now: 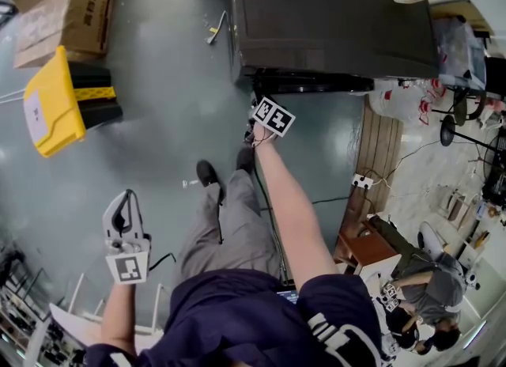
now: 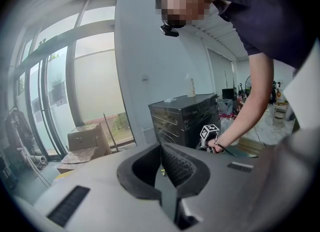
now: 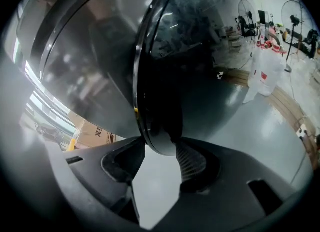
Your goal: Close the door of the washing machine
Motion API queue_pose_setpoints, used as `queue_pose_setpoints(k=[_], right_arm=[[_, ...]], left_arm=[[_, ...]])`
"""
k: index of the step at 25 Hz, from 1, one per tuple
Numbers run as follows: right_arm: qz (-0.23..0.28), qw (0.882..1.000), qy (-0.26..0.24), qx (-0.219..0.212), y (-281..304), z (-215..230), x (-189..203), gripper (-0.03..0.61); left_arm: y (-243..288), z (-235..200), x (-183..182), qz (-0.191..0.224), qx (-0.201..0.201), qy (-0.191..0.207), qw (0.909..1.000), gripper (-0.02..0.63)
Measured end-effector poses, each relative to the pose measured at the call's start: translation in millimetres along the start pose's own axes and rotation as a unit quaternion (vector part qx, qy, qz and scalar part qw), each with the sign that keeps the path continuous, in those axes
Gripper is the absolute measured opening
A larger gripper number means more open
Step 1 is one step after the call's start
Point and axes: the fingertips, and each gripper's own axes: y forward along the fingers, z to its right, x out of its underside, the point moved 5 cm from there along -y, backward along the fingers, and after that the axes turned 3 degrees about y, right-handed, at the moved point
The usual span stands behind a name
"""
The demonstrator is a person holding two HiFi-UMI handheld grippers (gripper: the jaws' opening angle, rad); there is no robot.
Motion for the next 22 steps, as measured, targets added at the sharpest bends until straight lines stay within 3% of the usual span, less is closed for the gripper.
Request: queue_pose_setpoints(k=[8, 14, 22], right_arm=[[-0.029, 0.998, -0.056, -0.004, 6, -4, -6, 0.199], [-0.024, 0.994, -0.103, -0.015, 3, -6, -2, 0.195], [0.018, 0.975, -0.213, -0.065, -14, -14, 5, 0.166]], left_arm=[[5, 4, 6, -0.002, 0.003, -0.001, 1.0000, 0.026], [1, 2, 5, -0.005, 0.001, -0.001, 1.0000, 0.026], [-2, 3, -3, 0.003, -0.005, 0.008, 1.0000, 0.026]])
